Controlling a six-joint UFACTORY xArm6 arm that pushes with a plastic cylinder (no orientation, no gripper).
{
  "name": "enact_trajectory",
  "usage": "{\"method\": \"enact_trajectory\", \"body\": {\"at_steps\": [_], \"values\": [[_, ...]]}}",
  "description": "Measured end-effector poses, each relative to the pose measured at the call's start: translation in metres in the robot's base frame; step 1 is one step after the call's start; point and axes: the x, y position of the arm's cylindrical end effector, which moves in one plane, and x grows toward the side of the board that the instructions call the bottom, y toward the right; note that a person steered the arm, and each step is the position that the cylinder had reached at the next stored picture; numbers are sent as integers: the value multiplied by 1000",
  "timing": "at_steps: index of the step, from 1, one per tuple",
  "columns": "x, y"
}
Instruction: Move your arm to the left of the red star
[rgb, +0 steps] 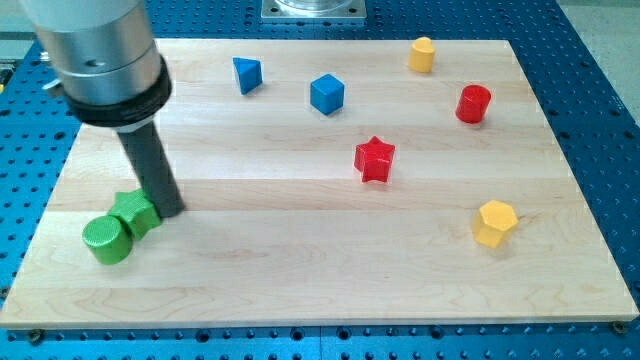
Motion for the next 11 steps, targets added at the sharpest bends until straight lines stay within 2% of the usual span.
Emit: {"method": "enact_trajectory", "body": {"at_steps": [1,2,4,6,9,11], "values": [[32,-29],[37,-18],[0,45],[0,45],[1,105],[-3,121]]}}
